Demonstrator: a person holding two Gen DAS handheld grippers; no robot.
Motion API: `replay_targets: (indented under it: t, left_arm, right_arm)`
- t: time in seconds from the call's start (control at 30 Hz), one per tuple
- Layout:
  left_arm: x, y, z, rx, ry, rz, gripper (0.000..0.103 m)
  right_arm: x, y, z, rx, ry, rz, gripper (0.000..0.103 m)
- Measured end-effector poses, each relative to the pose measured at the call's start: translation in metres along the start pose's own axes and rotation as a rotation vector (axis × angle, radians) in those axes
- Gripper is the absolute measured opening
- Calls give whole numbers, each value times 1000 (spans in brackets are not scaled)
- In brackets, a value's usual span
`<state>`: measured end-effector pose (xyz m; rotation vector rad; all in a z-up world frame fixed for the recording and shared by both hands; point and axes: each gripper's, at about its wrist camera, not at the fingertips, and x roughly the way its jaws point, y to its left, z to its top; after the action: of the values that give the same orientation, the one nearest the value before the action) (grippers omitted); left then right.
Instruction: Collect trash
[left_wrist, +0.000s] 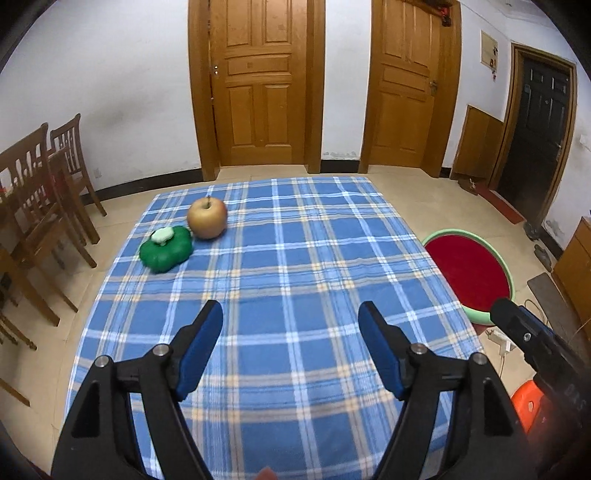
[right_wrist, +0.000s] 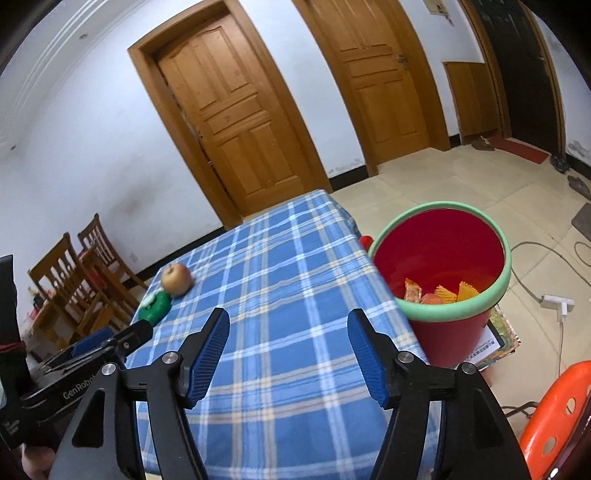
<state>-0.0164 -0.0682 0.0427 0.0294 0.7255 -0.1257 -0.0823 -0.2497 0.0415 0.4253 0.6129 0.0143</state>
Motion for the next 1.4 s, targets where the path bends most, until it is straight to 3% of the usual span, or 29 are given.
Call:
replay_targets:
  t: [0.63, 1.4]
  left_arm:
    - [-18, 24, -10, -69, -60, 0, 75]
    - [-15, 26, -10, -75, -52, 1, 75]
  right_arm:
    - [-15, 36, -9, -95, -24, 7, 68]
    - [-13, 41, -9, -101, -19, 10, 68]
